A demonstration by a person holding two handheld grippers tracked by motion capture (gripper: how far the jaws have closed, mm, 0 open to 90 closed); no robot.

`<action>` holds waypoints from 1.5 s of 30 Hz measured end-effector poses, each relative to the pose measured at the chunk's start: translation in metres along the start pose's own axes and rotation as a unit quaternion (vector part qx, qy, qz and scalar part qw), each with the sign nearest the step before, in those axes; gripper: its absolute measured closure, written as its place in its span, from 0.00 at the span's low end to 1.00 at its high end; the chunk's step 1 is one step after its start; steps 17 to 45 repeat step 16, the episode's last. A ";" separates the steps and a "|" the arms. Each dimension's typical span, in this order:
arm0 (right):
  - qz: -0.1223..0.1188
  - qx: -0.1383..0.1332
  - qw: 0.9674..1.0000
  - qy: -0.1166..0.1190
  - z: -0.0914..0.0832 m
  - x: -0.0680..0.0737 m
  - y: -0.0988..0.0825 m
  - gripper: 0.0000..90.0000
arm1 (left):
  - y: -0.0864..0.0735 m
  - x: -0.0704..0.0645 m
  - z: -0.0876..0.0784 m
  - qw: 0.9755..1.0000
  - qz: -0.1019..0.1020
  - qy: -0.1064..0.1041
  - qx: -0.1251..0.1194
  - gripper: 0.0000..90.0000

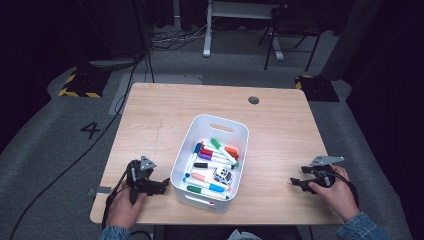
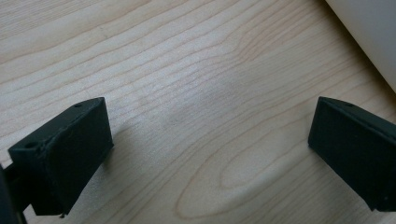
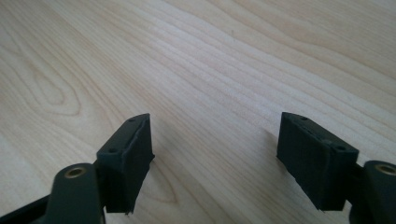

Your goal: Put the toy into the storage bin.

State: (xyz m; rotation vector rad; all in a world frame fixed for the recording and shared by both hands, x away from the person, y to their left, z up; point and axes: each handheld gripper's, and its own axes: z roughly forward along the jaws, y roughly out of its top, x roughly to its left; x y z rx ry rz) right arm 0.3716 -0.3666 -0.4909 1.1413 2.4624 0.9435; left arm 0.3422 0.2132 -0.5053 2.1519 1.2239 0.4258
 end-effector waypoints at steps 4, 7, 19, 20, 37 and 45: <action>0.000 -0.037 0.999 -0.018 0.004 0.004 -0.008 0.22 | 0.000 0.000 0.000 1.000 0.000 0.000 0.000 0.00; -0.004 -0.055 0.998 -0.025 0.007 0.007 -0.012 0.16 | 0.000 0.000 0.000 1.000 0.000 0.000 0.000 0.00; -0.007 -0.053 0.998 -0.026 0.010 0.009 -0.011 0.11 | 0.000 0.000 0.000 1.000 0.001 0.000 0.000 0.00; -0.007 -0.053 0.998 -0.026 0.010 0.009 -0.011 0.11 | 0.000 0.000 0.000 1.000 0.001 0.000 0.000 0.00; -0.007 -0.053 0.998 -0.026 0.010 0.009 -0.011 0.11 | 0.000 0.000 0.000 1.000 0.001 0.000 0.000 0.00; -0.007 -0.053 0.998 -0.026 0.010 0.009 -0.011 0.11 | 0.000 0.000 0.000 1.000 0.001 0.000 0.000 0.00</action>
